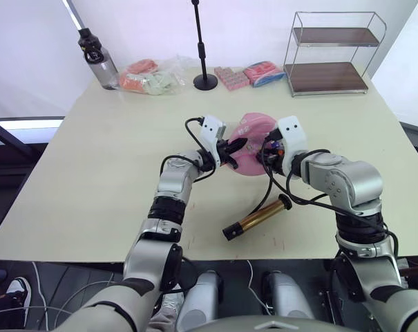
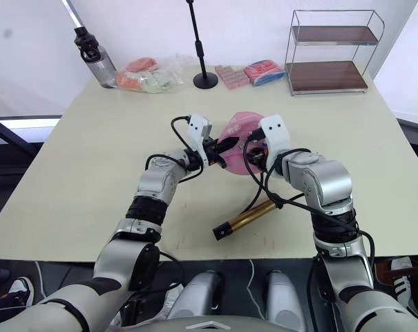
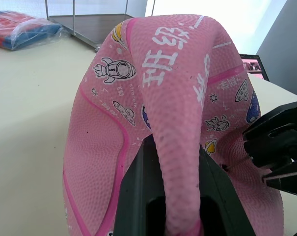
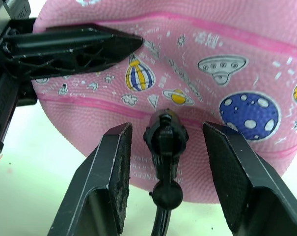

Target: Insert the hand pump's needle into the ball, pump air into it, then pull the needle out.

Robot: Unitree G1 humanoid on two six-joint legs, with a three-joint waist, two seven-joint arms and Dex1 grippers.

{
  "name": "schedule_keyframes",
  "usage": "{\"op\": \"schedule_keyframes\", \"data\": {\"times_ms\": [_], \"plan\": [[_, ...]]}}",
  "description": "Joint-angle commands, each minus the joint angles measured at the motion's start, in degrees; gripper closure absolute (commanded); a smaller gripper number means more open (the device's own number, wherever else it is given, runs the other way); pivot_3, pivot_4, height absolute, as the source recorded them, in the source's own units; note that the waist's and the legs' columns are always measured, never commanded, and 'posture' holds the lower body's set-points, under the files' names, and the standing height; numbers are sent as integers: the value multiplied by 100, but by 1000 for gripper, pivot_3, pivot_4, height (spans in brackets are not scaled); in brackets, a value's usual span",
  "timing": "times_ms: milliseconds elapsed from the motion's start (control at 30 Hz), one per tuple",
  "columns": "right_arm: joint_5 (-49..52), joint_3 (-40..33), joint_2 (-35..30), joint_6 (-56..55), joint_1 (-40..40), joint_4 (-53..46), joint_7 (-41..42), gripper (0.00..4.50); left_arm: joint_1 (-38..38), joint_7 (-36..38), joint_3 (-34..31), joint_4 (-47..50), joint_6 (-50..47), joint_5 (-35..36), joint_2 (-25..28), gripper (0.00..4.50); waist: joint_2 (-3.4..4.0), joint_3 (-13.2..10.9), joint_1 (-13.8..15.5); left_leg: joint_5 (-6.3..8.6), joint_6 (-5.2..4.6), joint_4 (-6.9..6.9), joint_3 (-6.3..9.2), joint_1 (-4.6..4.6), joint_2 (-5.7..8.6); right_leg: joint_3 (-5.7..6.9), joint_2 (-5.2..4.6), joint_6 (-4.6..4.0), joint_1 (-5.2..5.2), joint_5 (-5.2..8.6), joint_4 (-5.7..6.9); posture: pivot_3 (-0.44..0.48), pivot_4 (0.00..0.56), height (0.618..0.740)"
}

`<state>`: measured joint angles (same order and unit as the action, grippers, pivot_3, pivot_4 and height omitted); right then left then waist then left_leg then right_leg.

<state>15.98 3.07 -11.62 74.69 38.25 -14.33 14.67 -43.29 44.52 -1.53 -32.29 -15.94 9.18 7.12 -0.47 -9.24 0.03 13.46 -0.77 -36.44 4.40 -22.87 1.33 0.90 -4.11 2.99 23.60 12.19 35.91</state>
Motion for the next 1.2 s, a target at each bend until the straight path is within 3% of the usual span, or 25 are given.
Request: {"op": "schedule_keyframes", "data": {"times_ms": [33,100,133,433,700,1200], "plan": [[23,9,-36,-145,132,-136,19,2958,223,-3,293,-271,-197,-101,-47,4500,0,0,-2,0,0,0,0,0,0,0,0,-6,0,-3,0,0,150,740],[21,21,-52,-154,127,-145,24,4015,230,-4,298,-268,-197,-104,-48,4500,0,0,-6,0,0,-1,-1,0,0,0,0,-16,0,-9,1,0,150,740],[21,25,-64,-145,128,-146,24,4172,232,-2,298,-265,-202,-102,-49,4500,0,0,-7,0,0,-1,0,1,0,0,0,-15,-1,-9,0,0,150,740],[-35,315,-350,-147,177,-195,113,4167,238,-9,293,-266,-206,-97,-54,4500,0,1,-8,0,0,-6,-1,1,1,-1,0,-16,-3,-10,4,0,150,740],[-557,1752,-1199,-1048,396,41,674,4167,260,3,306,-252,-219,-93,-61,4500,-1,3,-30,0,0,-11,-2,5,1,-2,0,-13,-6,-9,4,0,150,740],[-903,3085,-1488,-1132,1425,1475,2286,4167,250,-2,349,-267,-200,-79,-73,4500,-11,18,-89,0,0,-31,2,42,-1,-1,4,11,-41,0,14,0,150,740]]}}
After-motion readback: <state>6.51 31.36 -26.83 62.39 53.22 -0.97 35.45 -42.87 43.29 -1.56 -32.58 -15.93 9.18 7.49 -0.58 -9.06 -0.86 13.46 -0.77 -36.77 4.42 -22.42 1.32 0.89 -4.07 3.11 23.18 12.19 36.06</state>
